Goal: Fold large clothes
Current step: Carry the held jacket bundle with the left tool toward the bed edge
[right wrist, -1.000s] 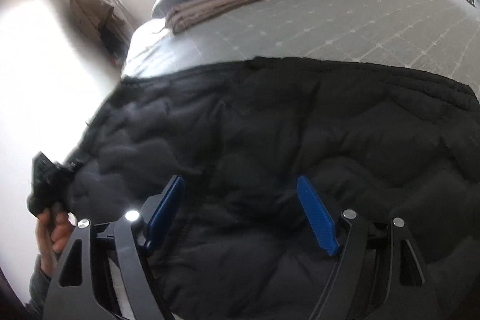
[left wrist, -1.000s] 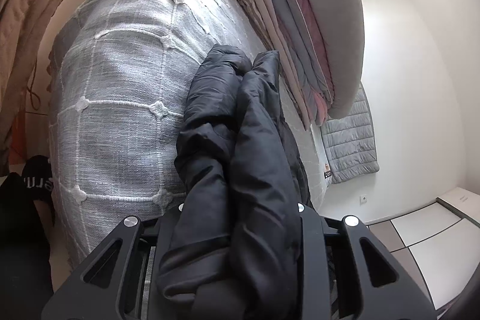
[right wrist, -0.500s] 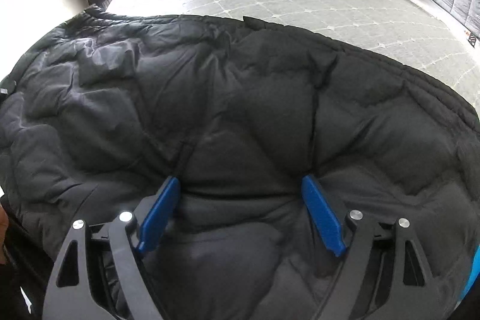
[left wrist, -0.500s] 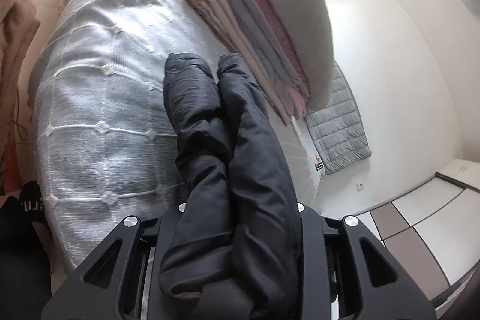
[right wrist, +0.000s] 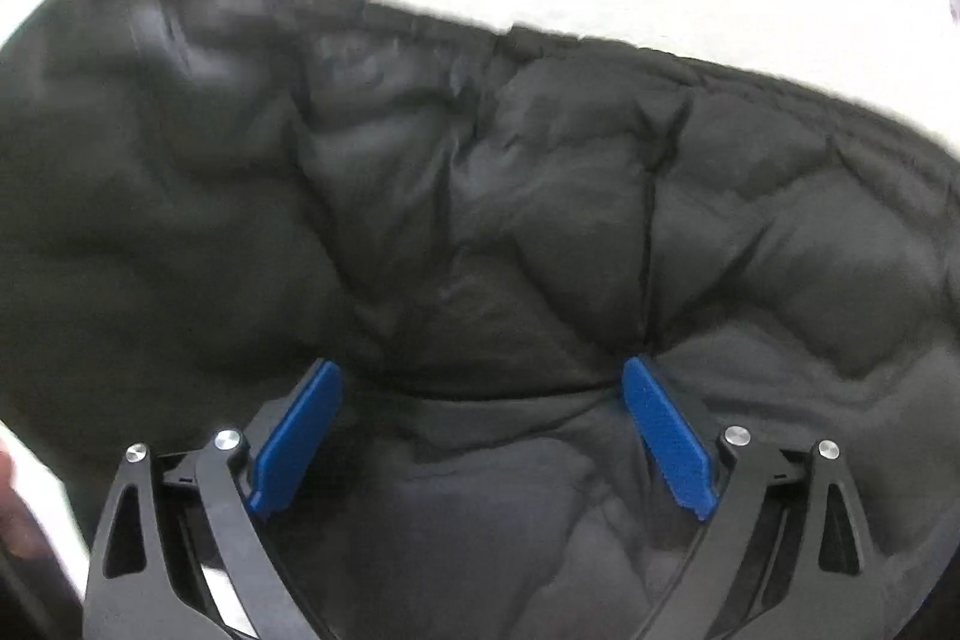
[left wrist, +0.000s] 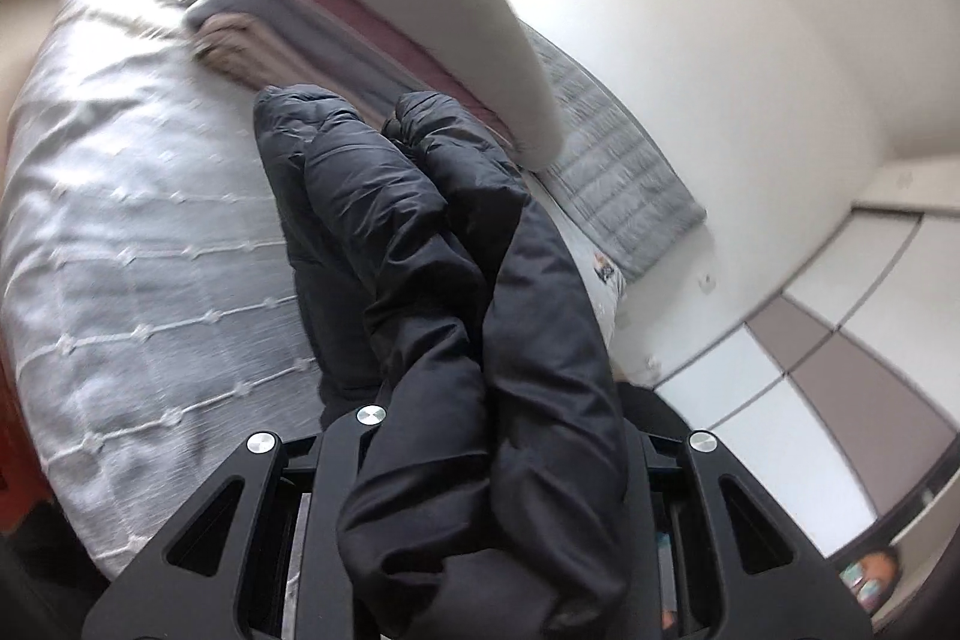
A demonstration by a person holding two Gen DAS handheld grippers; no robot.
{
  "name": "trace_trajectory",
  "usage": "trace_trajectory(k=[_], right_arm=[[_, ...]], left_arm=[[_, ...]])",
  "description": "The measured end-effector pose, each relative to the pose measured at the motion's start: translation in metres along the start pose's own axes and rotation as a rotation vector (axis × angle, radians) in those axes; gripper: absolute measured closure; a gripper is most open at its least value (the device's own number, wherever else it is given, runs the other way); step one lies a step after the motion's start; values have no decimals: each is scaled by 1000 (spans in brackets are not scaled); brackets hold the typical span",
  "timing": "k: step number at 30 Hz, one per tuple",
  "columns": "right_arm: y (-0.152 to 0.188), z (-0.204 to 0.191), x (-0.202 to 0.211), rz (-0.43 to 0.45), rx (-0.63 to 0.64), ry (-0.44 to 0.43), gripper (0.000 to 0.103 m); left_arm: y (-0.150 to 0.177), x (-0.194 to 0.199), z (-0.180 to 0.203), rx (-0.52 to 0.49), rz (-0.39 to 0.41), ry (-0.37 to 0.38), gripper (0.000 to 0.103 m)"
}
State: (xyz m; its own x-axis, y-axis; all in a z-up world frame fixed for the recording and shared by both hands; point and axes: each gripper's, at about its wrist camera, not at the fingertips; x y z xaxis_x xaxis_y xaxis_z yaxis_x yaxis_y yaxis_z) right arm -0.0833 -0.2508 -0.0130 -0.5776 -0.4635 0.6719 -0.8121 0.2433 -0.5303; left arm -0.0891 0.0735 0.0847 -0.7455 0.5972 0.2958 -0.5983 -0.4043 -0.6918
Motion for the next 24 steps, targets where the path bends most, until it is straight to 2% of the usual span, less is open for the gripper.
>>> trace_trajectory(k=[2, 5, 7, 8, 12, 16, 20, 24], right_arm=[[-2, 23, 28, 54, -109, -111, 11], [2, 65, 79, 166, -217, -156, 11], [10, 92, 111, 236, -265, -134, 11], [16, 112, 132, 280, -294, -92, 11], [47, 169, 172, 341, -401, 10, 11], [84, 216, 176, 335, -523, 31, 11], [104, 237, 160, 304, -570, 36, 11], [117, 259, 136, 281, -650, -50, 11]], left_arm=[[3, -6, 17, -46, -16, 6, 79], [8, -20, 48, -123, -44, 15, 79], [15, -28, 65, -166, -65, 21, 79], [20, -34, 75, -190, -79, 26, 79], [41, -61, 106, -257, -145, 50, 79], [71, -98, 130, -296, -226, 76, 79], [112, -146, 155, -341, -330, 101, 79], [156, -184, 176, -425, -455, 101, 79]])
Point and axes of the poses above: each gripper's, at about its wrist camera, not at the fingertips, and x roughly against the way its jaws point, z to its right, y to its underside, and after that the axes turned 8 degrees about z, right-handed
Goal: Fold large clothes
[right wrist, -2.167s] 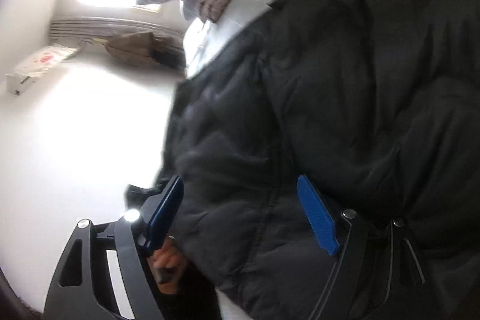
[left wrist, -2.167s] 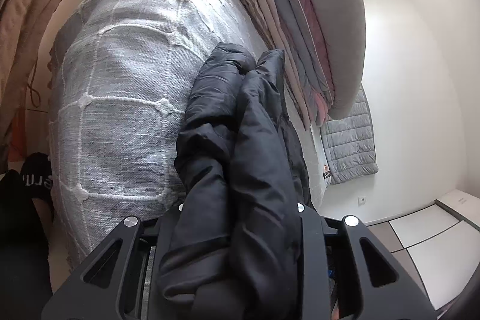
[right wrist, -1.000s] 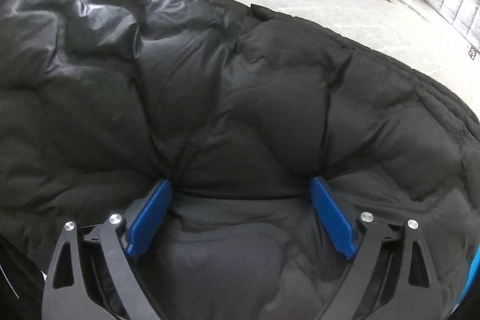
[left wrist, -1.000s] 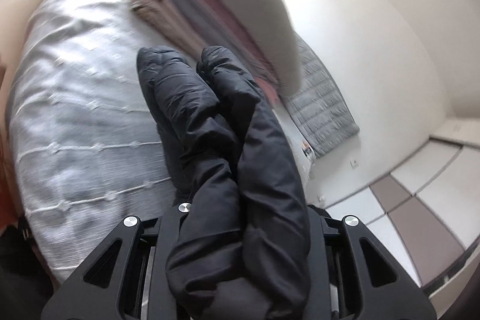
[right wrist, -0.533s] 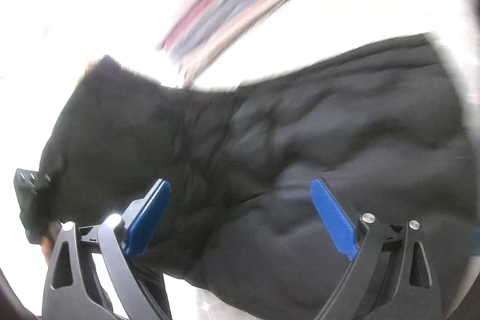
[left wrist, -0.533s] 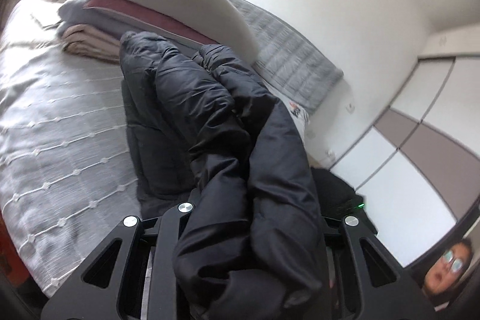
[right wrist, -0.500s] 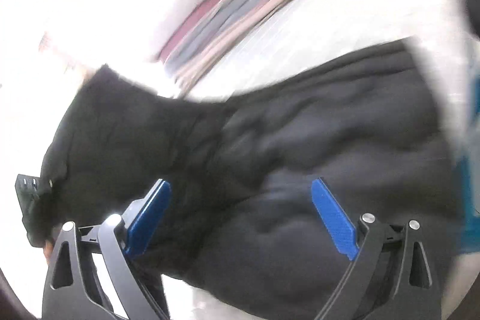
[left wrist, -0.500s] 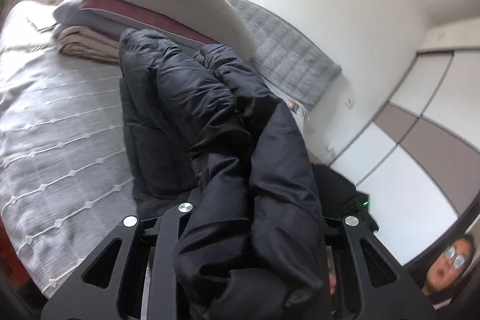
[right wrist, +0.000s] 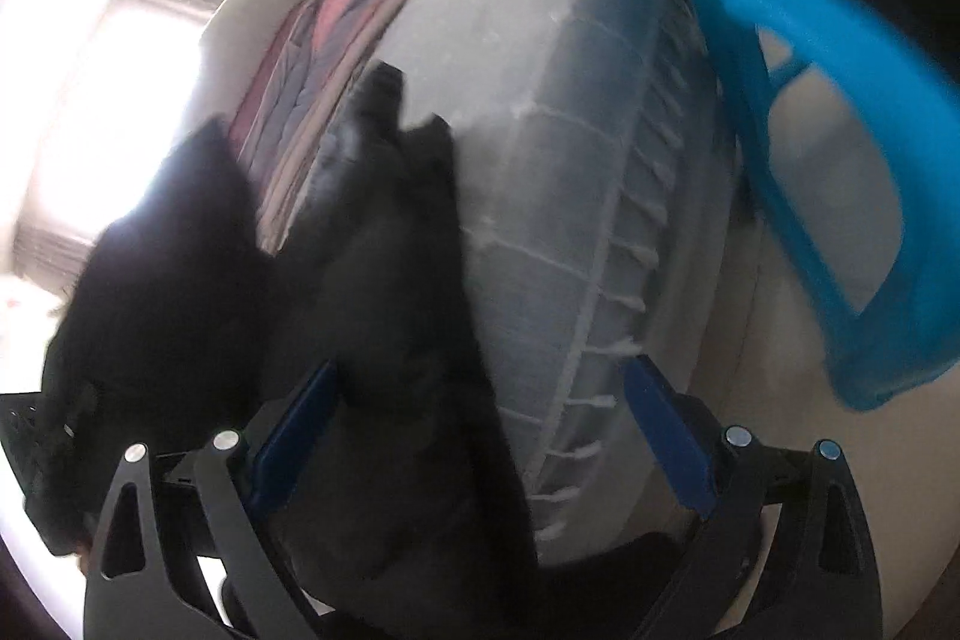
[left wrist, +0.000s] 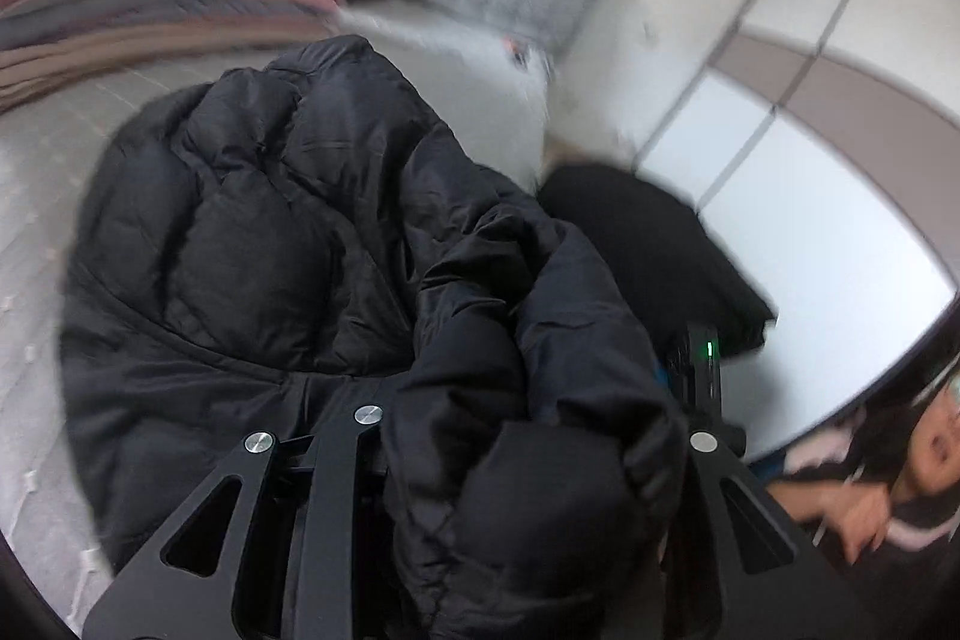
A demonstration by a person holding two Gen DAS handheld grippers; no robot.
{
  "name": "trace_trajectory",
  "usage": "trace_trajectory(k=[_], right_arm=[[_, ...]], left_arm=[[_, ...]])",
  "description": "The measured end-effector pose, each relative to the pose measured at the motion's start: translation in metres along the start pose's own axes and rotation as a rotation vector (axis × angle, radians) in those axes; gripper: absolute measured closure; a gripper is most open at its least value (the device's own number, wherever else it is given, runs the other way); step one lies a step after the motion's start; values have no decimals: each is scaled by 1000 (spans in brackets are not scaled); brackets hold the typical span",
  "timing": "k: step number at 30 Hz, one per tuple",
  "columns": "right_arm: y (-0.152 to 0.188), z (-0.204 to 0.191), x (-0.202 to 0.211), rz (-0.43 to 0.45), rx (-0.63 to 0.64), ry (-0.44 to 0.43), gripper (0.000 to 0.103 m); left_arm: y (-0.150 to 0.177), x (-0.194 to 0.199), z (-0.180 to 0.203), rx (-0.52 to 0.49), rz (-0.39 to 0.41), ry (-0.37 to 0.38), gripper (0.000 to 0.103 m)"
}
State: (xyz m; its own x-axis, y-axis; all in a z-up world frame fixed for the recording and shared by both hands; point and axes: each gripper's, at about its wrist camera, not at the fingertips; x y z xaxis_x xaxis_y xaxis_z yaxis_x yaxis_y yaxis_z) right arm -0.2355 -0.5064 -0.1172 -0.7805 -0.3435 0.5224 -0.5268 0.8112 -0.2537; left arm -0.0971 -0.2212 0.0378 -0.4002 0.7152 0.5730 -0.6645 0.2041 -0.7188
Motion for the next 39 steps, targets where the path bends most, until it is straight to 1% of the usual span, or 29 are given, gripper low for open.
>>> trace_trajectory(k=[1, 3, 7, 8, 9, 10, 11, 12, 13, 14, 15, 16, 17, 18, 20, 22, 24, 26, 28, 29, 31, 32, 34, 35, 37, 38, 39], right_arm=[[0, 4, -3, -9, -12, -18, 11], [2, 13, -10, -33, -44, -66, 11], [4, 17, -22, -66, -65, -111, 11], [4, 16, -26, -75, -69, -123, 11], [5, 15, -28, -82, -72, -137, 11], [5, 14, -31, -88, -73, -150, 11], [6, 11, -34, -95, -72, -160, 11], [6, 10, -35, -100, -72, -168, 11], [7, 8, -37, -109, -70, -176, 11], [7, 6, -39, -117, -67, -180, 11], [6, 7, -39, -119, -67, -183, 11], [6, 7, -38, -117, -70, -186, 11], [3, 10, -33, -104, -79, -187, 11], [1, 14, -27, -86, -89, -188, 11], [-9, 19, -14, -51, -95, -183, 11], [-14, 19, 0, -35, -86, -182, 11], [-15, 11, 10, -26, -60, -172, 11], [-14, -1, 17, -20, -18, -165, 11], [-16, -11, 26, 4, 6, -197, 11], [-17, -20, 36, 40, 23, -224, 11], [-21, -33, 52, 75, 48, -306, 11], [-24, -46, 59, 83, 61, -379, 10], [-29, -66, 60, 51, 84, -463, 7], [-30, -79, 56, 6, 87, -522, 7], [-31, -95, 43, -84, 77, -604, 7], [-31, -103, 35, -127, 73, -628, 7], [-30, -110, 27, -166, 75, -632, 7]], left_arm=[[5, -13, 6, -22, -38, 0, 79], [15, -31, 21, -86, -80, -6, 79], [22, -42, 45, -163, -102, -3, 77], [24, -46, 51, -195, -123, -3, 70], [26, -50, 55, -220, -147, -7, 57], [31, -58, 62, -259, -181, -23, 50], [33, -68, 68, -297, -207, -45, 39], [40, -75, 76, -358, -234, -80, 31], [44, -81, 90, -415, -244, -106, 28], [47, -84, 96, -445, -246, -118, 22], [52, -86, 103, -490, -248, -138, 19], [55, -86, 108, -520, -244, -152, 19], [56, -85, 112, -531, -240, -148, 19], [55, -84, 114, -529, -238, -136, 19], [51, -77, 117, -493, -229, -59, 19], [47, -72, 116, -478, -233, -26, 19], [46, -70, 113, -446, -246, 18, 15], [46, -69, 106, -408, -260, 33, 15], [48, -69, 101, -381, -267, 36, 15], [48, -67, 99, -373, -268, 38, 15], [50, -59, 96, -366, -264, 46, 15], [49, -54, 94, -356, -260, 54, 15], [48, -49, 91, -334, -254, 71, 15], [47, -44, 89, -318, -248, 76, 15], [46, -36, 87, -309, -238, 74, 15], [46, -34, 87, -312, -234, 70, 15], [46, -27, 87, -322, -226, 60, 15]])
Point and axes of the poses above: each gripper's, at about its wrist camera, not at the fingertips, and x roughly against the way its jaws point, z to its right, y to its underside, and after that the axes turned 8 degrees about z, right-handed
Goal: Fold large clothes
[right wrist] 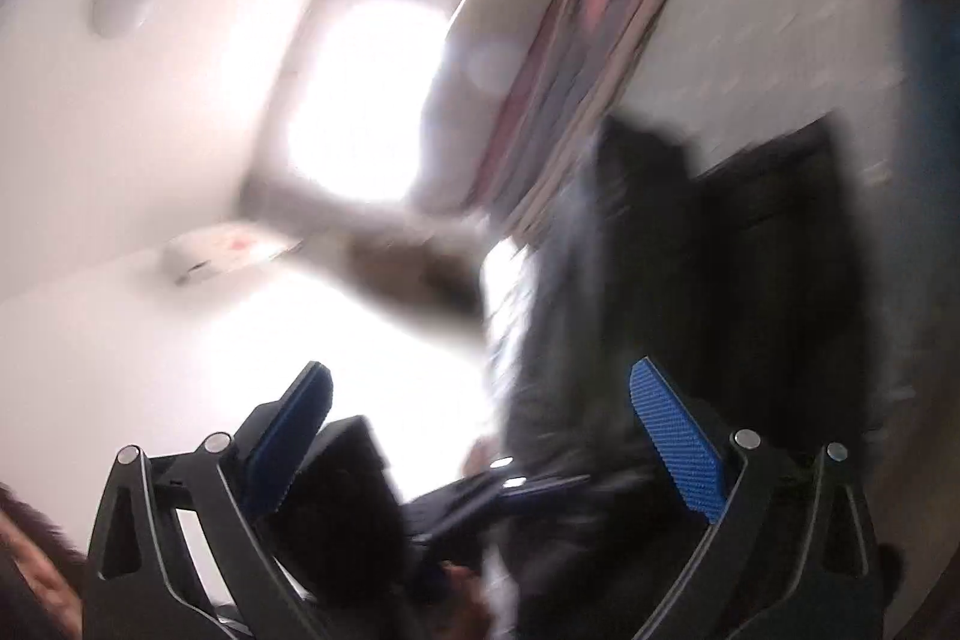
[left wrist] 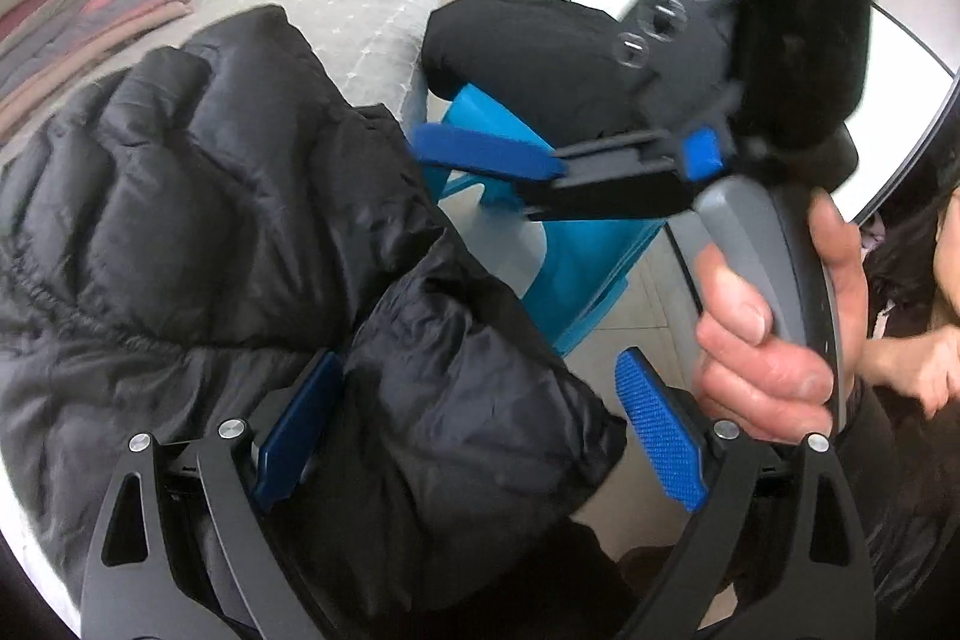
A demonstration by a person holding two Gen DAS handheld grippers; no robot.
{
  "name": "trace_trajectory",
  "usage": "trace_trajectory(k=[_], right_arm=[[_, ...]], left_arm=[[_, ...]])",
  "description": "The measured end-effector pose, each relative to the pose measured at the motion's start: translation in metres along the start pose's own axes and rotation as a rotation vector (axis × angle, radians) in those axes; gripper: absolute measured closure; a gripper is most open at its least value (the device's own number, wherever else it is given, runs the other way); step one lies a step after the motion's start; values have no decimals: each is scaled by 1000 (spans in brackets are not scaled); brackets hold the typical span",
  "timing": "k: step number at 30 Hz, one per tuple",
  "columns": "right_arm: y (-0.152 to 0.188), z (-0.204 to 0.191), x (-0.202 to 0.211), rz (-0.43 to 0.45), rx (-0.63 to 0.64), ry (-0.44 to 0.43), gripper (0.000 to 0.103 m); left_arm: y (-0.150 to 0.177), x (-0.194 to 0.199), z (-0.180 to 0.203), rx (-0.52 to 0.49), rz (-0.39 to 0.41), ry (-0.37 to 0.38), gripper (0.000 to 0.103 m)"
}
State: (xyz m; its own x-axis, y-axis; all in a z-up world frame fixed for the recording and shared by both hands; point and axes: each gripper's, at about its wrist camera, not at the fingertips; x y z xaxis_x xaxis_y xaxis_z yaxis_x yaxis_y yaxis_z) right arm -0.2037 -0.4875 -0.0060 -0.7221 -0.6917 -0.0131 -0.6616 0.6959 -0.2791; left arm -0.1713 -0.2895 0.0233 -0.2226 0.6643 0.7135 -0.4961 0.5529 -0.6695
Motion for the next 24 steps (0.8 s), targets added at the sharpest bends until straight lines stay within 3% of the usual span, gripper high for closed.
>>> trace_trajectory(k=[2, 3, 5, 9, 13, 16, 19, 21, 24], right_arm=[[0, 0, -16, -58, -14, -5, 7], [2, 0, -23, -81, -5, 33, 7], [4, 4, -29, -97, 49, 216, 7], [11, 30, -35, -127, 75, 385, 7], [24, 41, -39, -142, 114, 512, 7], [25, 36, -27, -113, 106, 499, 7], [28, 21, -3, -29, 120, 472, 7], [26, 15, 9, 28, 167, 568, 7], [28, 17, 8, 11, 209, 685, 7]], left_arm=[[3, 12, 0, -11, 10, -19, 15], [4, 17, -1, -15, 13, -25, 15], [6, 28, -5, -13, 23, -34, 15], [15, 62, -36, 72, 58, -43, 15], [21, 91, -88, 219, 103, -74, 15], [29, 115, -141, 381, 151, -102, 15], [40, 130, -188, 525, 188, -118, 15], [48, 133, -218, 612, 206, -134, 15], [62, 126, -244, 693, 198, -134, 15]])
Point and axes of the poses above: each gripper's, at about its wrist camera, not at the fingertips, and x roughly against the way its jaws point, z to its right, y to its underside, and after that the axes turned 8 degrees about z, right-handed
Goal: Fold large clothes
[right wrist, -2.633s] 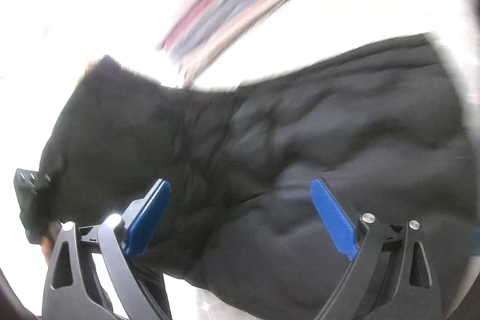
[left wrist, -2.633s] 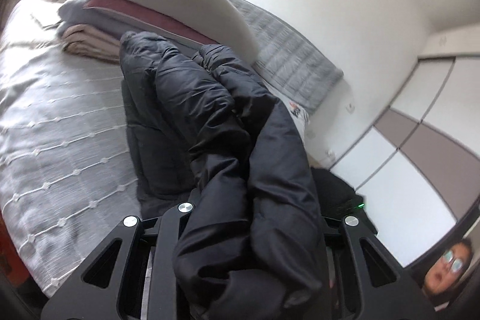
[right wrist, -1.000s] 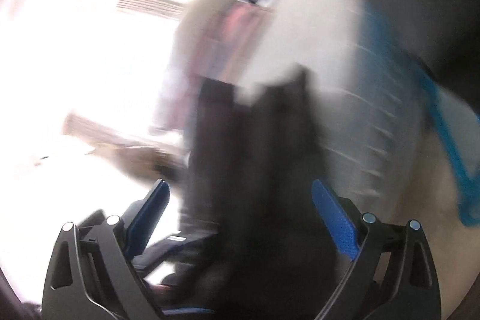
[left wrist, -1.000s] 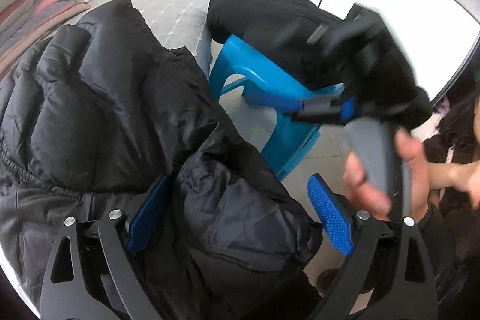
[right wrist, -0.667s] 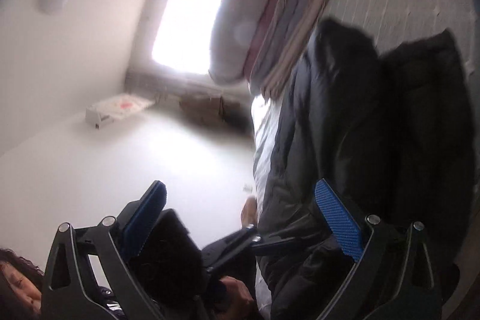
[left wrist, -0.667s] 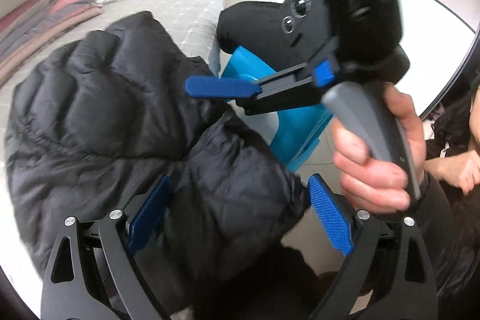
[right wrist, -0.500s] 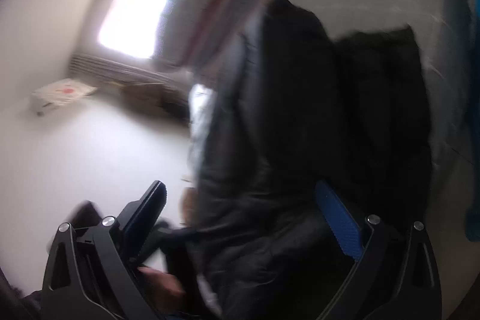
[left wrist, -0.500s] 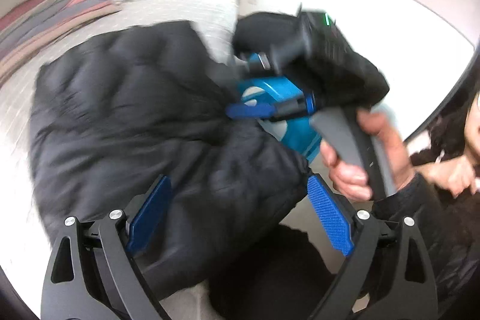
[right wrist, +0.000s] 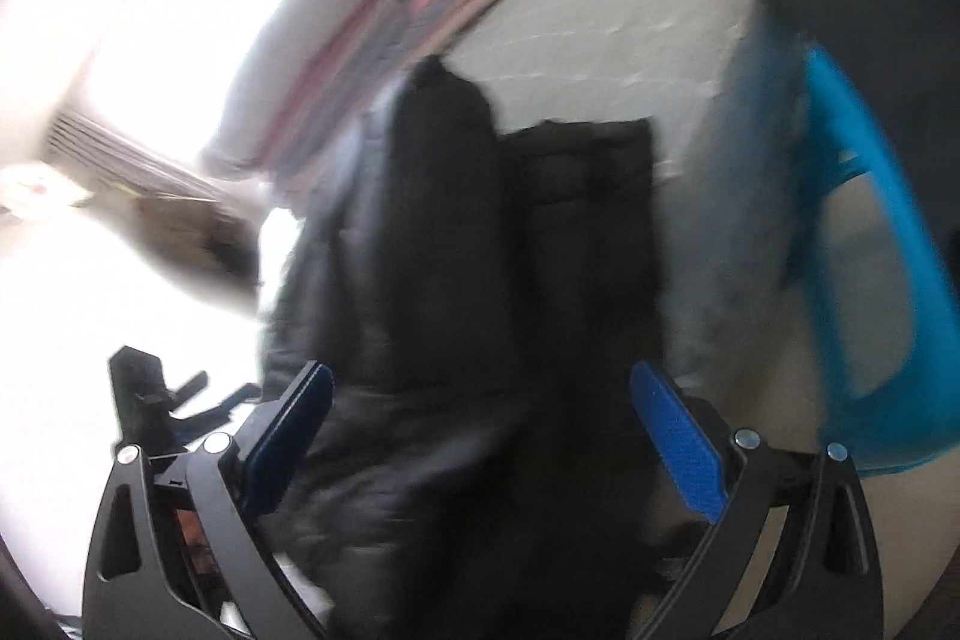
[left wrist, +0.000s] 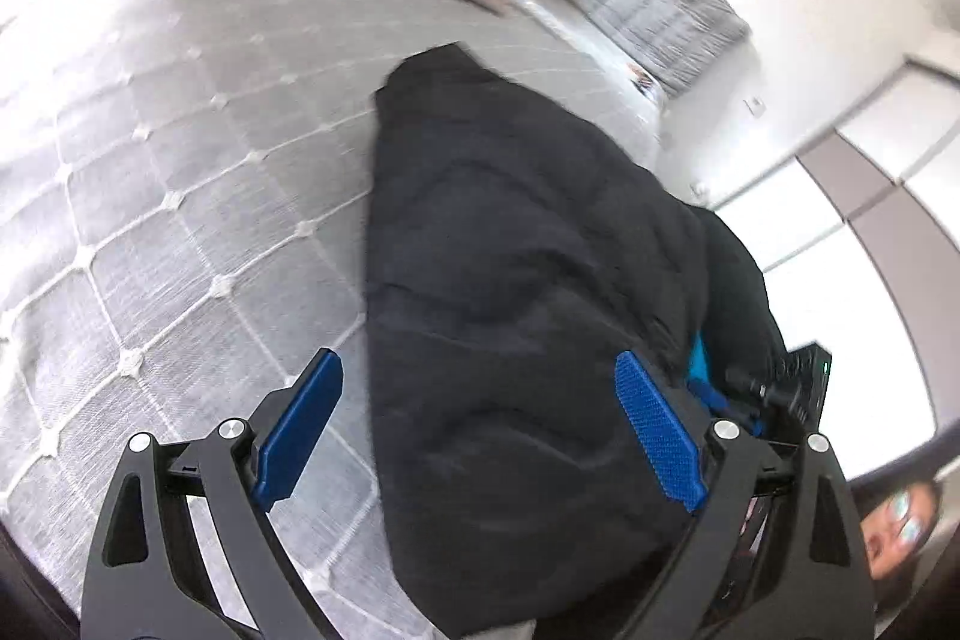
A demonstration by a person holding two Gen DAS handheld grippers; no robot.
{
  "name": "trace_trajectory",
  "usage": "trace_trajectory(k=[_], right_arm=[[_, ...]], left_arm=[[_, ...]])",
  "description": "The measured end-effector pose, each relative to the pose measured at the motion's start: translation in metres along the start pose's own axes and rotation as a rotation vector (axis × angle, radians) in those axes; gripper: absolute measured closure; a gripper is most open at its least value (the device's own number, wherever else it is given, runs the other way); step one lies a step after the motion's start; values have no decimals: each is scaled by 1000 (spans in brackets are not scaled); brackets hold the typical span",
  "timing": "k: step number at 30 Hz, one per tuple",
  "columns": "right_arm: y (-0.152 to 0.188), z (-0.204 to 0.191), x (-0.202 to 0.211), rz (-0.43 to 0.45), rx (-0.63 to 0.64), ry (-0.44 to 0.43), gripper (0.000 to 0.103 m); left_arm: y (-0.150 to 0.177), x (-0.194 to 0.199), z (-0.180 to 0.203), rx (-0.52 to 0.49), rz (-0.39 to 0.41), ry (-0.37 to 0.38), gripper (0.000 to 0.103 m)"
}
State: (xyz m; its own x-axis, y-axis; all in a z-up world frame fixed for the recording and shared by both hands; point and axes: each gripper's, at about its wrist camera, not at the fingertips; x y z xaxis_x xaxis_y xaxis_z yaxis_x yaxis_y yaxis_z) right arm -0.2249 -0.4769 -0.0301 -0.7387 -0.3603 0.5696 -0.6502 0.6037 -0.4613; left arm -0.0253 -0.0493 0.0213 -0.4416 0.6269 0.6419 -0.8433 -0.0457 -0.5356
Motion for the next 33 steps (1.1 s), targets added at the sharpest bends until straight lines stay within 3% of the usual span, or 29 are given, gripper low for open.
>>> trace_trajectory(k=[2, 6, 13, 17, 19, 20, 24, 26, 28, 33], right_arm=[[2, 1, -14, -43, 36, 52, 7], [9, 14, -43, -118, 16, 35, 7], [28, 61, -80, -259, -253, -282, 7], [42, 71, -92, -258, -332, -393, 7], [45, 69, -92, -222, -316, -410, 7], [51, 69, -96, -205, -309, -412, 8], [63, 46, -80, -133, -281, -376, 43], [66, 39, -67, -100, -265, -358, 57], [67, 32, -58, -83, -248, -342, 66], [77, -10, -31, -37, -167, -353, 73]], left_arm=[[-2, -15, -11, 21, -24, -20, 15], [1, -44, -23, 72, -85, 14, 15], [3, -89, -46, 211, -191, 184, 14], [6, -117, -50, 252, -241, 235, 13], [4, -119, -40, 187, -204, 209, 16], [3, -117, -32, 138, -180, 188, 28], [-1, -105, -5, 8, -116, 111, 58], [-2, -95, 19, -106, -59, 64, 67], [-2, -81, 41, -201, -5, 30, 73], [-14, -52, 76, -330, 109, 11, 77]])
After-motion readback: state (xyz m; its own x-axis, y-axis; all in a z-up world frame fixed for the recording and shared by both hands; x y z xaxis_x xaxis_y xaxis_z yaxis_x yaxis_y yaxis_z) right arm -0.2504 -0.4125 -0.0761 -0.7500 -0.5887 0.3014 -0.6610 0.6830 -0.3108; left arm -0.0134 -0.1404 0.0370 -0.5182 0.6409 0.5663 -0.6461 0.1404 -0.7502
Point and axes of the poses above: each gripper's, at about its wrist camera, not at the fingertips, and x roughly against the way its jaws point, z to its right, y to its underside, and after that the axes turned 8 degrees about z, right-handed
